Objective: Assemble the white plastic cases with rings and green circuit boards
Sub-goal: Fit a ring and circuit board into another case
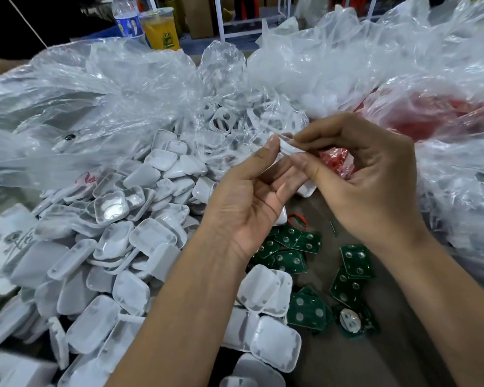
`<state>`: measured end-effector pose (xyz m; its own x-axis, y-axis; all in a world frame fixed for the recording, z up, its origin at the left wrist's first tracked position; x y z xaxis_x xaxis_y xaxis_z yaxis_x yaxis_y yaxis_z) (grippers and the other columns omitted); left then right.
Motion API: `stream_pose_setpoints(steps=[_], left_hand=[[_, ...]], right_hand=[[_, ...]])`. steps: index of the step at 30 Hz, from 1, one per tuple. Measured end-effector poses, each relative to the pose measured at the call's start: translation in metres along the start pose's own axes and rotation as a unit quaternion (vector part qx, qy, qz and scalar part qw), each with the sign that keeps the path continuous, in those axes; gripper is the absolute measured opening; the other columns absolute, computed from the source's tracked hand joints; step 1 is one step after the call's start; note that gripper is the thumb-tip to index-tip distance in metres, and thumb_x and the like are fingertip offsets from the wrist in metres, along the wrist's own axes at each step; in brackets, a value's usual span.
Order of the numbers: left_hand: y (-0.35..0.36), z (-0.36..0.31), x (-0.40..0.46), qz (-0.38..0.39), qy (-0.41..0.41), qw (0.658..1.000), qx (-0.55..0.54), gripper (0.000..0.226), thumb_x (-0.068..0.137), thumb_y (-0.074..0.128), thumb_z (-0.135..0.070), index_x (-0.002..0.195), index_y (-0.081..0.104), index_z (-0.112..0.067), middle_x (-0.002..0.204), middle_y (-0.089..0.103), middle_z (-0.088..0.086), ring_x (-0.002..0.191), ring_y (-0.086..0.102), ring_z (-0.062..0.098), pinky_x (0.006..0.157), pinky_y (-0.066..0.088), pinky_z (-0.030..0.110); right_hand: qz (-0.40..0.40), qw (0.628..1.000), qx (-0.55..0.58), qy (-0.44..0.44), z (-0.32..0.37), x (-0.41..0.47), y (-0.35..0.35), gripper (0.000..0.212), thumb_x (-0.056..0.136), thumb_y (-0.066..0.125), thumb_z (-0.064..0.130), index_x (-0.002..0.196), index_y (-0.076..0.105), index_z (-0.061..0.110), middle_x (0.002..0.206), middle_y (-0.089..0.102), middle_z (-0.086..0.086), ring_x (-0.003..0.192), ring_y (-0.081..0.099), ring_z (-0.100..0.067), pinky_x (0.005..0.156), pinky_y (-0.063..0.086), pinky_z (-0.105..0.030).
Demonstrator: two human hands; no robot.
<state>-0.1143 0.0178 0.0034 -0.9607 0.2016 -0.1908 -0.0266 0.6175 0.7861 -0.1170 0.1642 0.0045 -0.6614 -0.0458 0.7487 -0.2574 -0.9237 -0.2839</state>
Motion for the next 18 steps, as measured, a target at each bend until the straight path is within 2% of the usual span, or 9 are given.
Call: stream_pose_setpoints(steps=[3, 6, 11, 15, 18], left_hand=[[-0.001, -0.001, -0.001, -0.005, 0.000, 1.000, -0.004, 0.016, 0.076, 0.072, -0.009, 0.087, 0.071, 0.003, 0.080, 0.074, 0.016, 0.072, 0.076, 0.020, 0.060, 0.062, 0.029], [-0.001, 0.000, -0.001, -0.009, -0.001, 1.000, -0.005, 0.018, 0.076, 0.072, -0.008, 0.089, 0.071, 0.005, 0.084, 0.073, 0.018, 0.076, 0.076, 0.022, 0.064, 0.064, 0.031], [0.004, 0.005, -0.001, 0.029, -0.020, 0.999, -0.001, 0.018, 0.083, 0.067, -0.008, 0.079, 0.078, 0.006, 0.089, 0.076, 0.022, 0.083, 0.078, 0.027, 0.073, 0.065, 0.033], [0.007, 0.014, 0.000, 0.027, -0.030, 0.999, -0.019, 0.017, 0.081, 0.068, -0.005, 0.085, 0.075, 0.009, 0.092, 0.073, 0.026, 0.086, 0.077, 0.033, 0.075, 0.065, 0.036], [0.007, 0.017, 0.002, 0.015, -0.026, 0.999, -0.016, 0.019, 0.081, 0.068, -0.003, 0.095, 0.070, 0.010, 0.102, 0.069, 0.027, 0.095, 0.076, 0.036, 0.084, 0.064, 0.040]], right_hand=[[0.020, 0.999, -0.021, -0.014, 0.000, 0.001, -0.002, 0.015, 0.089, 0.083, 0.013, 0.102, 0.076, 0.012, 0.098, 0.075, 0.012, 0.093, 0.074, -0.001, 0.084, 0.055, -0.017], [0.045, 0.998, -0.031, -0.009, -0.001, 0.002, -0.004, 0.015, 0.090, 0.082, 0.012, 0.104, 0.076, 0.013, 0.097, 0.075, 0.008, 0.093, 0.073, -0.004, 0.087, 0.056, -0.023], [0.036, 0.997, 0.039, 0.051, -0.001, 0.005, -0.010, 0.010, 0.100, 0.068, 0.011, 0.102, 0.076, 0.006, 0.092, 0.078, 0.002, 0.088, 0.076, -0.008, 0.077, 0.055, -0.018], [0.008, 0.995, 0.034, 0.094, -0.002, 0.008, -0.015, 0.002, 0.093, 0.076, 0.008, 0.094, 0.077, 0.009, 0.081, 0.077, 0.007, 0.075, 0.076, -0.008, 0.065, 0.059, -0.021], [0.021, 0.994, -0.008, 0.108, 0.000, 0.011, -0.017, 0.009, 0.085, 0.085, 0.011, 0.089, 0.078, 0.013, 0.076, 0.076, 0.011, 0.069, 0.074, -0.004, 0.061, 0.060, -0.022]])
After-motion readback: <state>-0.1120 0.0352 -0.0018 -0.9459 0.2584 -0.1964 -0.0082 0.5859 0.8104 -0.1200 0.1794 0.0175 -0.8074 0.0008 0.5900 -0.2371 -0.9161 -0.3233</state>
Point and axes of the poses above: each hand's wrist, its own x-axis towards the middle knuckle, its own y-axis out of the palm, z = x × y, the point moved 1 cm from there along x, towards the middle knuckle
